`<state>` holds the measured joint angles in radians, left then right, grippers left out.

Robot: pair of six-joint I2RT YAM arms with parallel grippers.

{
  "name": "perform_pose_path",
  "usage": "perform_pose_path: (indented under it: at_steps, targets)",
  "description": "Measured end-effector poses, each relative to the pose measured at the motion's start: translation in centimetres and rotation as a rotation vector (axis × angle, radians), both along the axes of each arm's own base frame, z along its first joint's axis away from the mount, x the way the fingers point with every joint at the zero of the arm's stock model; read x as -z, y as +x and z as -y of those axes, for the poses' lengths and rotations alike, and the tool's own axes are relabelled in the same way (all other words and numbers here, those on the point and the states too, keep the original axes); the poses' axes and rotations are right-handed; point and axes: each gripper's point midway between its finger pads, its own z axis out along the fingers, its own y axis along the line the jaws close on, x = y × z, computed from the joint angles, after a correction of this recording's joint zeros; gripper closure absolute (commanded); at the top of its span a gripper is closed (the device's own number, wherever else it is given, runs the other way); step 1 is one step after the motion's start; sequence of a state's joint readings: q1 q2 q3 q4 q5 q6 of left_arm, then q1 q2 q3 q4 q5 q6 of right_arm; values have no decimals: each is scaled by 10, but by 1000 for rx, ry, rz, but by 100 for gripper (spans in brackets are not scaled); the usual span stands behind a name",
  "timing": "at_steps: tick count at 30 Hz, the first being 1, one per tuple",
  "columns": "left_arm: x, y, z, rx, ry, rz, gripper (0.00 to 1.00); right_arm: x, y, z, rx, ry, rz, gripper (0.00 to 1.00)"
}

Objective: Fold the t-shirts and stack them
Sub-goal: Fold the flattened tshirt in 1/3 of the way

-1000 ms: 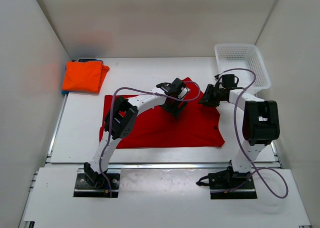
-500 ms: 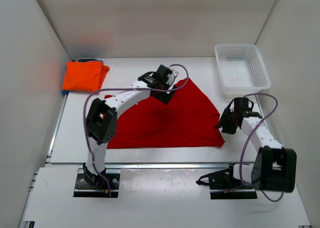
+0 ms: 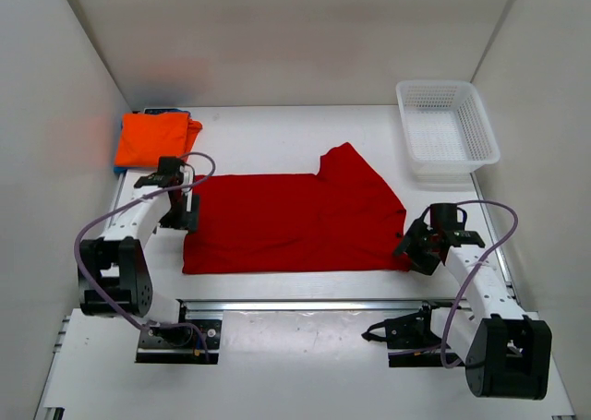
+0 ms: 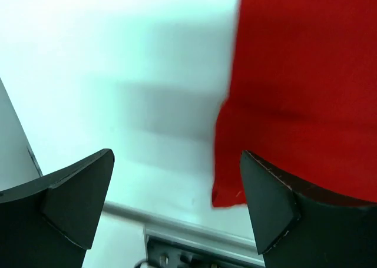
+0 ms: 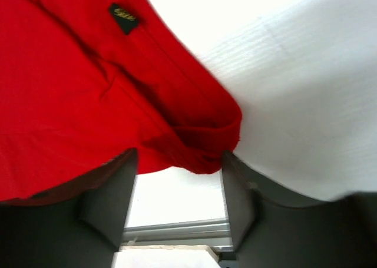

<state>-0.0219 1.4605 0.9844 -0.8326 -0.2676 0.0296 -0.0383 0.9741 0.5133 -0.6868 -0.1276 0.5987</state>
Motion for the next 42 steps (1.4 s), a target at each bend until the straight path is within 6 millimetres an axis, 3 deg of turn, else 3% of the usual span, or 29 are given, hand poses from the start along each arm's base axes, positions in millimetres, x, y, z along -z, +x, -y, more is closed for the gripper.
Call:
perform_pose_path:
  at_steps: [3,5,7,9,11,12,17,24,29,36,42]
  targets:
    - [9,-27,-3,-15,-11,-52,1,5,-2,1,22,-3,-26,39]
    - [14,-34,0,-6,-26,-77,1,14,-3,2,47,8,-45,36]
    - [17,-38,1,-1,-32,-98,2,16,2,4,100,47,-40,40]
    - [21,-39,-1,-7,-36,-117,2,19,6,6,134,68,-23,53]
    - [26,-42,-4,-19,-36,-144,1,22,8,7,143,70,-16,88]
    - [28,-43,-5,-22,-37,-155,1,24,9,7,138,68,-15,100]
    - [34,-47,-6,-30,-41,-188,1,23,12,5,163,106,-4,100]
    - [35,-59,-4,-18,-66,-251,1,8,-5,13,236,113,8,100]
    - [32,-62,8,32,-137,-287,4,1,-17,9,250,122,25,100]
    - [33,-62,43,177,-342,-420,13,5,-29,4,258,130,-11,100]
    - [57,-84,52,136,-411,-616,17,2,-30,5,265,125,11,100]
